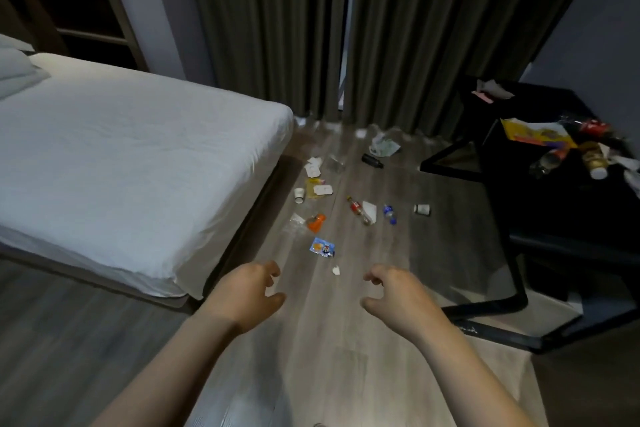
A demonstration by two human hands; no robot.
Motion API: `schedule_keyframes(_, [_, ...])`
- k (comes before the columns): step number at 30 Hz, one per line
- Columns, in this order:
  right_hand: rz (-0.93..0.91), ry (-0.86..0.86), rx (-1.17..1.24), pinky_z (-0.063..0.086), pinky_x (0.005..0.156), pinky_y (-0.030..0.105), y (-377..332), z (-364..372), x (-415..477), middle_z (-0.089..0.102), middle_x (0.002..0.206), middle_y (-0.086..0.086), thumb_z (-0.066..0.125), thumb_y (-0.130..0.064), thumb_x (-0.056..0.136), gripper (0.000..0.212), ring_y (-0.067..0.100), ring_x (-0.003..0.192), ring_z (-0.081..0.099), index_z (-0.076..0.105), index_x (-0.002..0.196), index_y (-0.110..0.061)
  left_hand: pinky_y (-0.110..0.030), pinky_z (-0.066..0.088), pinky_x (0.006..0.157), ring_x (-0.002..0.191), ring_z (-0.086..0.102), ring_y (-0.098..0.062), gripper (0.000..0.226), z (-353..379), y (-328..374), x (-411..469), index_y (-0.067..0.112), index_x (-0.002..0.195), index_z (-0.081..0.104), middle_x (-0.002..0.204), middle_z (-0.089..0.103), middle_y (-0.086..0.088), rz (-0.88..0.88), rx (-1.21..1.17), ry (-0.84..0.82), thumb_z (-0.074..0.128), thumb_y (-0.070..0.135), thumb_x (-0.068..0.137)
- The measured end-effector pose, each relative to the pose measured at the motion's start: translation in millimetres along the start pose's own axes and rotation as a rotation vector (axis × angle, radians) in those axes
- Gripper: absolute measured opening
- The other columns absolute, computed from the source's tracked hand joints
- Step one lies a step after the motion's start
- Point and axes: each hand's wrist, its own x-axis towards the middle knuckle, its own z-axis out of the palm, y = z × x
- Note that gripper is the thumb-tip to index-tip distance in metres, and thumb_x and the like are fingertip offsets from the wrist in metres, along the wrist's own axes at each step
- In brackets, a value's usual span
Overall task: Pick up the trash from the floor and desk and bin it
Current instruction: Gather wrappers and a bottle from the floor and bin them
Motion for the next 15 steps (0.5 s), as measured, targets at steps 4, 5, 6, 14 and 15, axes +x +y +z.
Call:
schedule_keyframes(4, [0.007, -0.007, 0.0, 0.041, 0.08, 0.024, -1, -12, 51, 0.06, 0.117, -0.004, 0.064, -0.031, 0.079, 0.042, 0.014, 0.109, 0.055, 0.058, 0.12, -0.027, -0.029, 0.048, 0.091, 0.105, 0.059, -0.013, 0.045, -13, -5, 52, 0.024, 0.126, 0.051, 0.118, 0.061, 0.007, -0.028, -0.035, -0.046, 0.06, 0.041, 0.085])
schedule_keyframes(5, [0.009, -0.011, -0.001, 0.041, 0.08, 0.024, -2, -14, 64, 0.06, 0.116, -0.004, 0.064, -0.031, 0.078, 0.041, 0.014, 0.108, 0.055, 0.059, 0.119, -0.027, -0.029, 0.049, 0.092, 0.105, 0.059, -0.013, 0.045, -16, -9, 65, 0.024, 0.126, 0.051, 0.118, 0.061, 0.007, -0.032, -0.034, -0.051, 0.06, 0.042, 0.085])
schedule_keyframes(6, [0.013, -0.015, -0.001, 0.042, 0.08, 0.024, -4, -15, 78, 0.061, 0.115, -0.004, 0.064, -0.031, 0.078, 0.04, 0.013, 0.108, 0.055, 0.059, 0.118, -0.026, -0.029, 0.049, 0.092, 0.105, 0.059, -0.013, 0.045, -19, -13, 79, 0.024, 0.126, 0.051, 0.118, 0.061, 0.007, -0.039, -0.036, -0.06, 0.06, 0.042, 0.085])
schedule_keyframes(14, [0.094, -0.01, 0.053, 0.044, 0.085, 0.023, -37, -17, 194, 0.061, 0.118, -0.004, 0.065, -0.03, 0.079, 0.044, 0.011, 0.109, 0.056, 0.059, 0.122, -0.025, -0.027, 0.05, 0.087, 0.101, 0.061, -0.012, 0.046, -56, -65, 200, 0.021, 0.125, 0.053, 0.114, 0.063, 0.005, -0.004, -0.064, -0.105, 0.064, 0.04, 0.084])
schedule_keyframes(15, [0.107, -0.01, 0.05, 0.044, 0.086, 0.023, -43, -18, 209, 0.061, 0.118, -0.004, 0.065, -0.029, 0.078, 0.044, 0.011, 0.11, 0.056, 0.059, 0.122, -0.024, -0.024, 0.048, 0.082, 0.097, 0.06, -0.011, 0.044, -64, -73, 215, 0.022, 0.122, 0.054, 0.109, 0.063, 0.006, 0.009, -0.055, -0.089, 0.064, 0.04, 0.083])
